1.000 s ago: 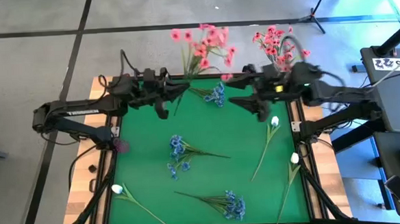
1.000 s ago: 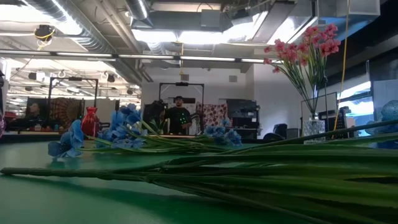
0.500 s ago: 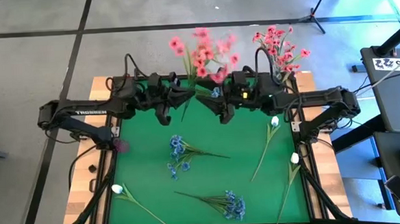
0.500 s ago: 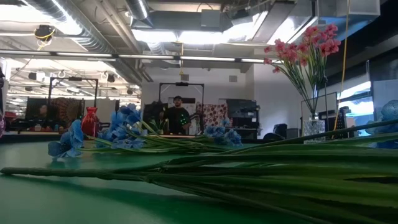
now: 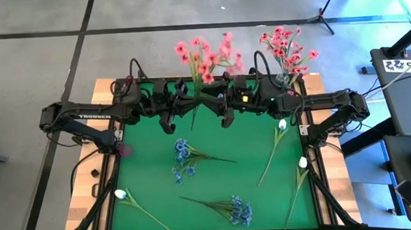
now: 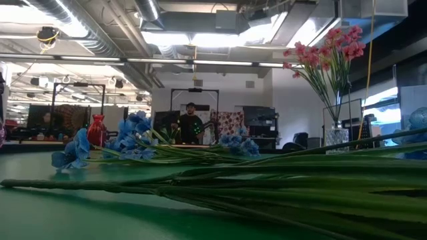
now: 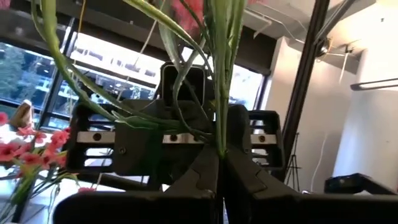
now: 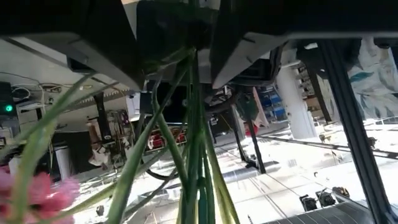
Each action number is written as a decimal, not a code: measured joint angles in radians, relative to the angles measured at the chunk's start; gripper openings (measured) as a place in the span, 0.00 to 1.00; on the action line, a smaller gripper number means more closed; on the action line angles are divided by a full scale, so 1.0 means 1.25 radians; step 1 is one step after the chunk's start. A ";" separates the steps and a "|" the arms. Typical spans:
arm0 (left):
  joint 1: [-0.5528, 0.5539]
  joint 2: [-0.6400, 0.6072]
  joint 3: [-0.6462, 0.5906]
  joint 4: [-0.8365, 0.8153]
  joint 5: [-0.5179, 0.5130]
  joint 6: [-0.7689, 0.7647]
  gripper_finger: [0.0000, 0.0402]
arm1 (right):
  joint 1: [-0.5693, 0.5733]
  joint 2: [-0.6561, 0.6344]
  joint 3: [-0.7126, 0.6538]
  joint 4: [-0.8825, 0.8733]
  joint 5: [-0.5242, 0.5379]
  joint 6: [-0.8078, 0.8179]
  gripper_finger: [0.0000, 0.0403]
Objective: Sort flowers into vase by color
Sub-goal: Put the pink flowers into the transparent vase
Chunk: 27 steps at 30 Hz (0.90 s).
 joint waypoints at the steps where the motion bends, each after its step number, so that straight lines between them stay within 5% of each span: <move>1: -0.004 0.000 0.000 0.000 0.000 0.000 0.01 | 0.000 -0.005 0.000 -0.003 -0.002 0.000 0.47; 11: -0.009 -0.022 0.001 0.015 0.006 0.008 0.01 | -0.001 -0.099 -0.002 -0.189 -0.037 0.028 0.64; 16: -0.010 0.011 0.002 0.011 0.006 0.002 0.01 | 0.000 -0.081 -0.002 -0.148 -0.036 0.077 0.70; 23: -0.018 0.054 0.002 0.017 0.007 -0.016 0.01 | 0.000 -0.027 -0.003 -0.089 -0.085 0.114 0.70; 27: -0.018 0.055 0.002 0.008 0.005 -0.018 0.01 | 0.000 -0.027 -0.003 -0.087 -0.064 0.114 0.61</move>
